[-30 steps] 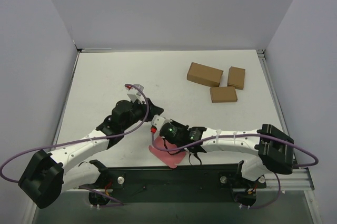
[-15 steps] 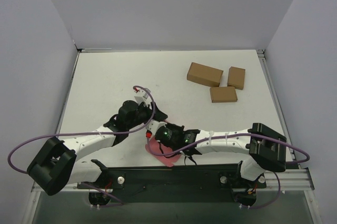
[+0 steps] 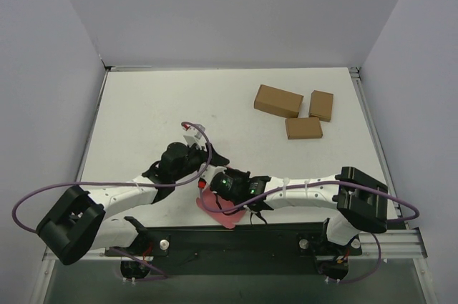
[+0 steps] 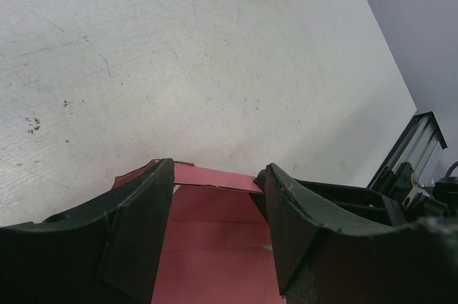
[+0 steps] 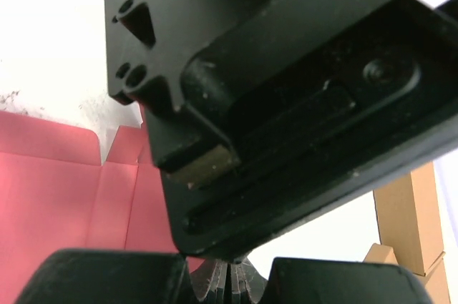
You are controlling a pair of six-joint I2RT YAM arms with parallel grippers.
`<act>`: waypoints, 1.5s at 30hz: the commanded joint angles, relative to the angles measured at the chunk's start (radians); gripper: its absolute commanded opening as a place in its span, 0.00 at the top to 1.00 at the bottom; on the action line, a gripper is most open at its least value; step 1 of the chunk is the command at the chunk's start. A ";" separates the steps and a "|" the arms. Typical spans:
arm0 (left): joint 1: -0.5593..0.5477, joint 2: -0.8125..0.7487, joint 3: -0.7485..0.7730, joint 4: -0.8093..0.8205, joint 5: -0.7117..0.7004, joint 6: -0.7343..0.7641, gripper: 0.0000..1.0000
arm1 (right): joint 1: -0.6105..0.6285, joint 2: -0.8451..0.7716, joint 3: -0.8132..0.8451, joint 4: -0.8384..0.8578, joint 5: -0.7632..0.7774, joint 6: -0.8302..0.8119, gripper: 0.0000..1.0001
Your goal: Fold the paper box
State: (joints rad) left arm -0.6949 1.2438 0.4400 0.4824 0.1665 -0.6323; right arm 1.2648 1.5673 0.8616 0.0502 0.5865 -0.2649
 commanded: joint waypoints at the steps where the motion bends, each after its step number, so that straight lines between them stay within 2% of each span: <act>1: -0.051 -0.030 -0.033 0.024 -0.007 -0.035 0.37 | -0.002 0.019 0.019 -0.036 -0.007 0.006 1.00; 23: -0.193 -0.021 -0.083 0.096 -0.085 -0.165 0.37 | -0.007 0.007 0.008 -0.016 0.038 0.010 1.00; 25: -0.184 -0.049 -0.086 0.056 -0.104 -0.144 0.36 | -0.007 -0.004 0.002 -0.010 0.038 0.006 1.00; 30: -0.016 -0.225 -0.107 -0.056 -0.053 -0.075 0.34 | -0.002 -0.047 -0.016 -0.010 0.068 -0.003 1.00; 33: 0.052 -0.323 -0.084 -0.226 -0.045 -0.015 0.34 | -0.001 -0.070 -0.036 0.019 0.122 -0.031 1.00; 36: 0.058 -0.352 -0.075 -0.306 -0.030 0.019 0.33 | -0.005 -0.072 -0.038 0.071 0.173 -0.057 1.00; 41: 0.055 -0.345 -0.173 -0.252 0.031 -0.013 0.37 | -0.016 -0.056 -0.038 0.140 0.217 -0.103 1.00; 45: -0.004 -0.295 -0.242 -0.098 0.012 -0.107 0.40 | -0.012 -0.026 -0.038 0.218 0.275 -0.125 1.00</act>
State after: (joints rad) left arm -0.6498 0.9073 0.2470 0.2718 0.1566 -0.6773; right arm 1.2549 1.5295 0.8310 0.1711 0.7521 -0.3473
